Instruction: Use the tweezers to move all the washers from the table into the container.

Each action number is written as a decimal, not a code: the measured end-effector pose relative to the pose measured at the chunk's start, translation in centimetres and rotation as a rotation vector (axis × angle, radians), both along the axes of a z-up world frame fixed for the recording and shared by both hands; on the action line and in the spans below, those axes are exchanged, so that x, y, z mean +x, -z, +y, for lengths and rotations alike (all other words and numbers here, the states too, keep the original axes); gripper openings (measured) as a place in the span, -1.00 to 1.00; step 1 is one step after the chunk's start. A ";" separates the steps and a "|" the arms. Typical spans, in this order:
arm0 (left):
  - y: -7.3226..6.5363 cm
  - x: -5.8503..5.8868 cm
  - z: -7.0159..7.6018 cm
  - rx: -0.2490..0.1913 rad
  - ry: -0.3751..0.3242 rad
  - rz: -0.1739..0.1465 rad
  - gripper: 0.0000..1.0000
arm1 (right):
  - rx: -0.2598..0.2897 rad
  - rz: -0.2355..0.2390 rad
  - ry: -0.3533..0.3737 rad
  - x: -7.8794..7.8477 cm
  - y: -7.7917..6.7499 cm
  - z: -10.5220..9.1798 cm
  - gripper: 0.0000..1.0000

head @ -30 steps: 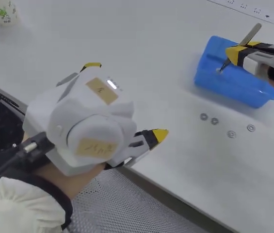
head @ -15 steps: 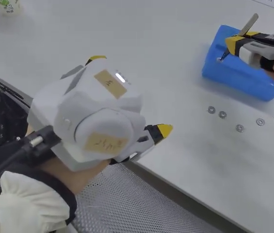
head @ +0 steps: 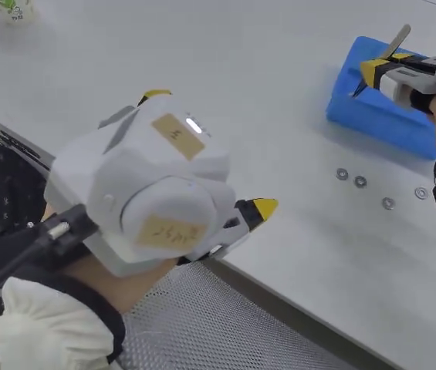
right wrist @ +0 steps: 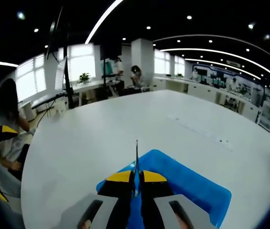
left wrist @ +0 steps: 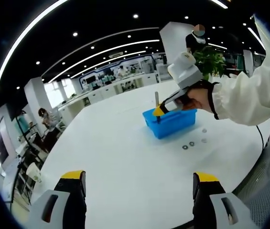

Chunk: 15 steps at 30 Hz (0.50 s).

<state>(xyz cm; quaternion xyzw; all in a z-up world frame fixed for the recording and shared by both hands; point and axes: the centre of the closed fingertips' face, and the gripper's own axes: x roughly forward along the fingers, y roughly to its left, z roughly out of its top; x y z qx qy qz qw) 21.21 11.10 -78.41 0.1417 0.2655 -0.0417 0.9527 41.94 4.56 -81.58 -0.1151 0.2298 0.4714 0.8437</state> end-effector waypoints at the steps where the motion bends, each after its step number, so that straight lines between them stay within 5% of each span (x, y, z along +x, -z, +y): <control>1: 0.0 0.0 0.1 0.000 -0.003 -0.002 0.89 | 0.001 0.004 0.000 0.0 0.1 0.0 -0.95; 15: -0.1 -0.1 0.0 -0.012 -0.004 0.000 0.83 | -0.005 0.008 -0.006 0.2 0.6 0.1 -0.94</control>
